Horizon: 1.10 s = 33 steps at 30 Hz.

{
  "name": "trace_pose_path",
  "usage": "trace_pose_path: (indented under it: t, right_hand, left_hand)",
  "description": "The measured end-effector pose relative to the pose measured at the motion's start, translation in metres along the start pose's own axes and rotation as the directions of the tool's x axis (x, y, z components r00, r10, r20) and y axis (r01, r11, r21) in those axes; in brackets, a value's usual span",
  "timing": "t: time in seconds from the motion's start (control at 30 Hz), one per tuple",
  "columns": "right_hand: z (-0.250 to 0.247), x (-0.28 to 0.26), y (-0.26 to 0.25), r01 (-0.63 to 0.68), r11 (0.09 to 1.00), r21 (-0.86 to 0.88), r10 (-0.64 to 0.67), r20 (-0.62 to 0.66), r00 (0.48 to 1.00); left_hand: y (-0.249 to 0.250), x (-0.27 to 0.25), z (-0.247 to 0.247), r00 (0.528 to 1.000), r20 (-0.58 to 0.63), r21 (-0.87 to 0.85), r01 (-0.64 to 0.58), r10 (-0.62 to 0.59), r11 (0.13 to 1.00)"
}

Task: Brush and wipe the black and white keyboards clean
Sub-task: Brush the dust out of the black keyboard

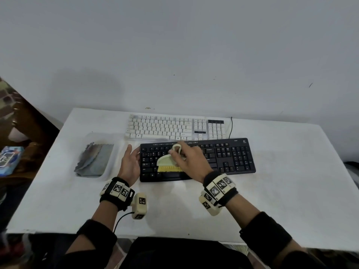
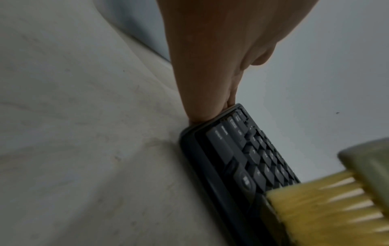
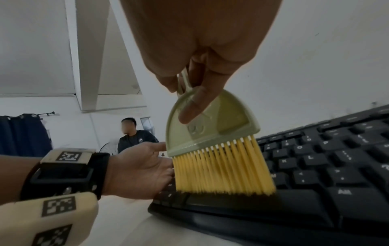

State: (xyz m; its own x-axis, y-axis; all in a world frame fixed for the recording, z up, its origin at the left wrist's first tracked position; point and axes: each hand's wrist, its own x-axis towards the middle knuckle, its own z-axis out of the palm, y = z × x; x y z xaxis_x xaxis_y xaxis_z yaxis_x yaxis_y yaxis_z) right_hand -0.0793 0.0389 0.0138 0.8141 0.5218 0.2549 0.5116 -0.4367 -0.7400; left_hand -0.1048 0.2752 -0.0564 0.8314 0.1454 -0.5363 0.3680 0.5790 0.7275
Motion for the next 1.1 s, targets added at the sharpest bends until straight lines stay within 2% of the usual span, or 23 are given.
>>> trace_pose_path:
  t: [0.17,0.33,0.4,0.47,0.63,0.73,0.83,1.0,1.1]
  right_hand:
    - [0.002,0.0,0.003,0.086,0.985,-0.151,-0.087,-0.002,0.996]
    - [-0.027,-0.006,0.023,0.028,0.965,-0.26,-0.05,-0.077,0.996]
    - [-0.032,-0.004,0.024,0.001,0.971,-0.239,-0.029,-0.112,0.993]
    - [-0.029,0.0,0.014,-0.006,0.989,-0.145,-0.009,-0.107,0.994]
    - [0.016,0.016,-0.019,0.057,0.998,0.01,-0.057,0.032,0.998]
    - [0.04,0.019,-0.025,0.15,0.989,-0.017,-0.148,0.083,0.985]
    - [0.035,0.014,-0.021,0.191,0.978,-0.089,-0.186,0.058,0.981]
    - [0.003,-0.004,0.009,0.085,0.977,-0.194,-0.093,-0.029,0.995]
    - [-0.007,-0.007,0.011,0.052,0.979,-0.199,-0.063,-0.051,0.997]
  left_hand:
    - [0.0,-0.001,0.0,1.0,-0.002,-0.011,0.001,-0.001,1.0]
    - [-0.001,0.001,-0.003,1.0,0.017,-0.024,0.006,-0.005,1.0]
    - [-0.002,0.002,-0.004,1.0,0.018,-0.028,0.009,-0.008,1.0]
    - [-0.002,0.002,-0.004,1.0,0.016,-0.023,0.005,-0.004,1.0]
    - [-0.001,-0.001,0.0,1.0,-0.008,0.001,-0.006,0.006,1.0]
    - [0.0,-0.003,0.0,1.0,-0.003,0.021,-0.013,0.013,1.0]
    - [0.0,-0.001,-0.001,1.0,-0.01,0.023,-0.023,0.023,0.999]
    - [-0.001,-0.001,-0.001,1.0,-0.011,0.006,-0.004,0.004,1.0]
    - [0.0,-0.001,-0.001,1.0,-0.009,0.003,-0.003,0.003,1.0]
